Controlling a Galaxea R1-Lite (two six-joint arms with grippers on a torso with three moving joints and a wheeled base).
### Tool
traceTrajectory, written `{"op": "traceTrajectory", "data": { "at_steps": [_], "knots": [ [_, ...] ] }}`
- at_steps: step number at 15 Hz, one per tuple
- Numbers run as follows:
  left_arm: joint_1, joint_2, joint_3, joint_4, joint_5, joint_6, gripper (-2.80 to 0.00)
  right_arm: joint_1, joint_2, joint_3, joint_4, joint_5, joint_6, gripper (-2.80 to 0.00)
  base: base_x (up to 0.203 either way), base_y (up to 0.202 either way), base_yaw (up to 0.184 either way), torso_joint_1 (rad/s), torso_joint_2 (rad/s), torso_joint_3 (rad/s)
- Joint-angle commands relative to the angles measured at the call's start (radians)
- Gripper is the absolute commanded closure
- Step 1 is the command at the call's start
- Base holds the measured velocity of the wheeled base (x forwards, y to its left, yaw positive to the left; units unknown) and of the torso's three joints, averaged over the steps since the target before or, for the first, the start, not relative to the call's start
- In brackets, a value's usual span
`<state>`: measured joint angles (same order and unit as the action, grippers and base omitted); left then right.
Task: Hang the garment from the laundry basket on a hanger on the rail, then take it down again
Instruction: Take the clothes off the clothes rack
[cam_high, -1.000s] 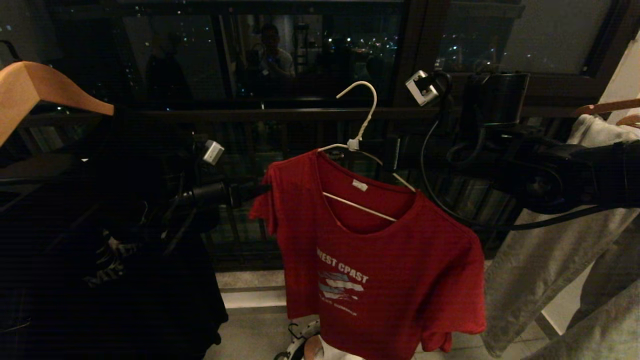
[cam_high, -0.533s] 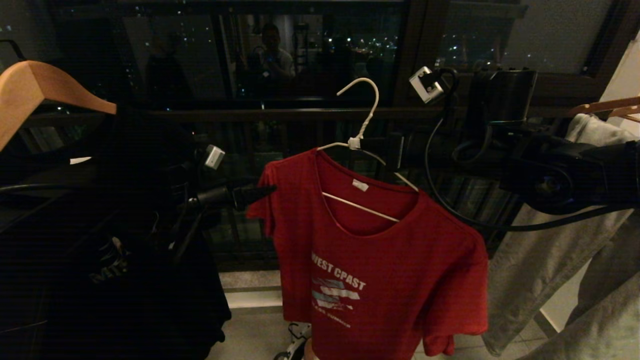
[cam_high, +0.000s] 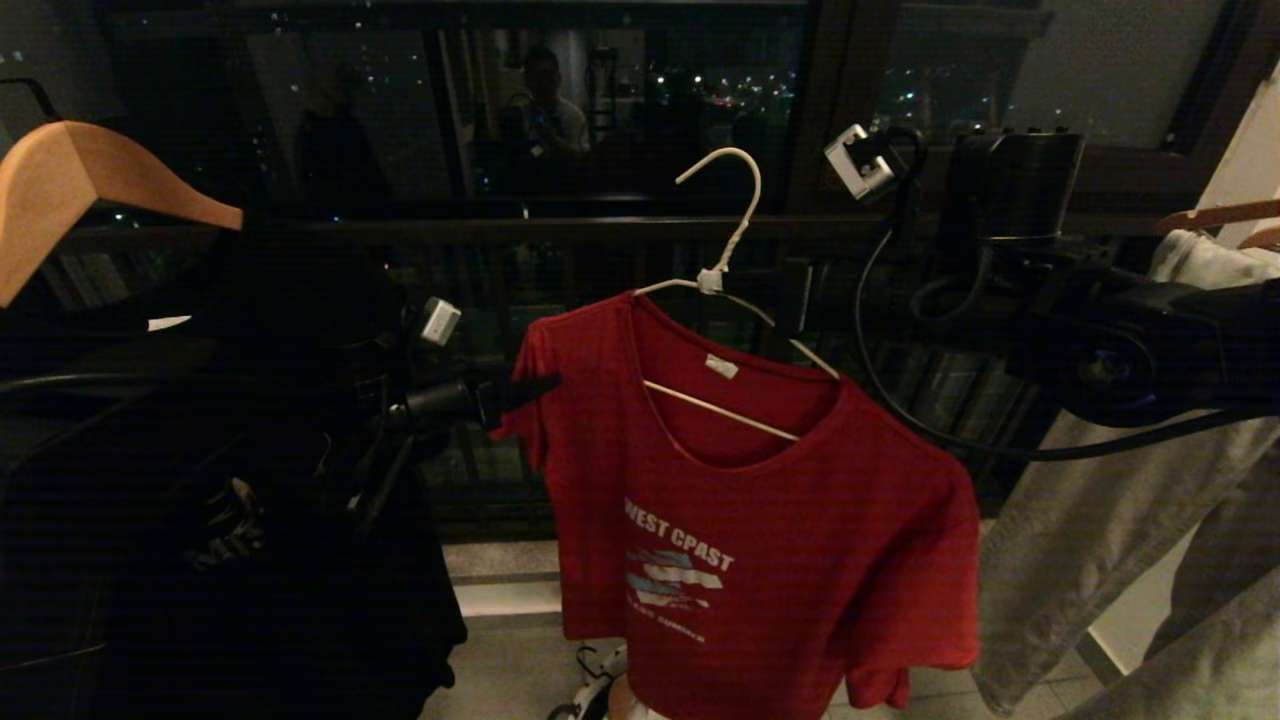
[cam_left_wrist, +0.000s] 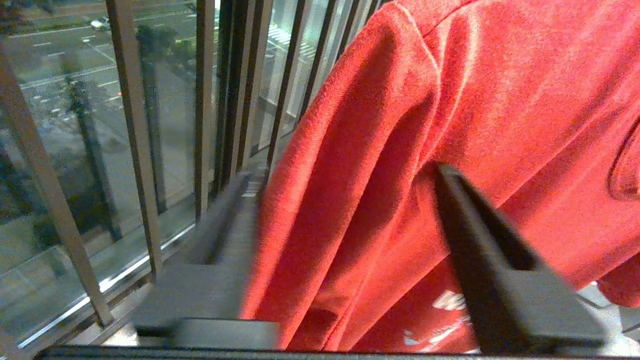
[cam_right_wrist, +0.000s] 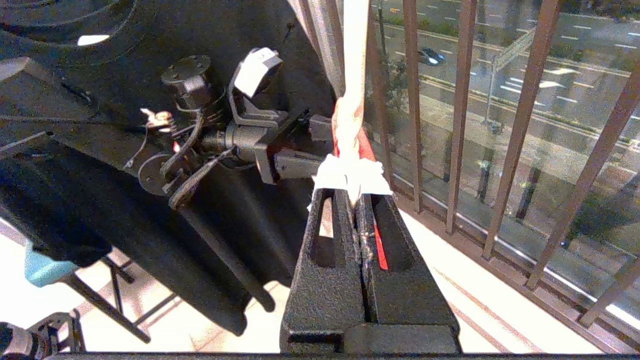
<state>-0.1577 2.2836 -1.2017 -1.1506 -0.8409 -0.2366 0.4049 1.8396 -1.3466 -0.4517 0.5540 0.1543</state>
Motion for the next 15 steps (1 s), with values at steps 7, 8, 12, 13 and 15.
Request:
{"op": "traceTrajectory", "data": {
  "at_steps": [7,8,12,13,15],
  "knots": [
    [0.032,-0.025,-0.030,-0.011,-0.001,-0.057,0.00,-0.006,0.017,-0.017,-0.004,0.001,0.001,0.00,0.000,0.000,0.000,0.000,0.00,0.000],
    [0.036,-0.032,-0.029,-0.011,-0.001,-0.060,0.00,-0.009,0.019,-0.020,-0.004,0.001,0.003,0.00,0.000,0.000,0.000,0.000,0.00,0.000],
    [0.041,-0.069,-0.046,0.029,0.005,-0.091,0.00,-0.012,0.023,-0.028,-0.004,0.001,0.004,0.00,0.000,0.000,0.000,0.000,0.00,0.000],
    [0.051,-0.096,-0.054,0.098,0.004,-0.099,0.00,-0.014,0.023,-0.028,-0.004,0.001,0.002,0.00,0.000,0.000,0.000,0.000,0.00,0.000],
    [0.086,-0.112,-0.106,0.189,0.009,-0.104,0.00,-0.017,0.024,-0.029,-0.004,0.001,0.002,0.00,0.000,0.000,0.000,0.000,0.00,0.000]
  ]
}}
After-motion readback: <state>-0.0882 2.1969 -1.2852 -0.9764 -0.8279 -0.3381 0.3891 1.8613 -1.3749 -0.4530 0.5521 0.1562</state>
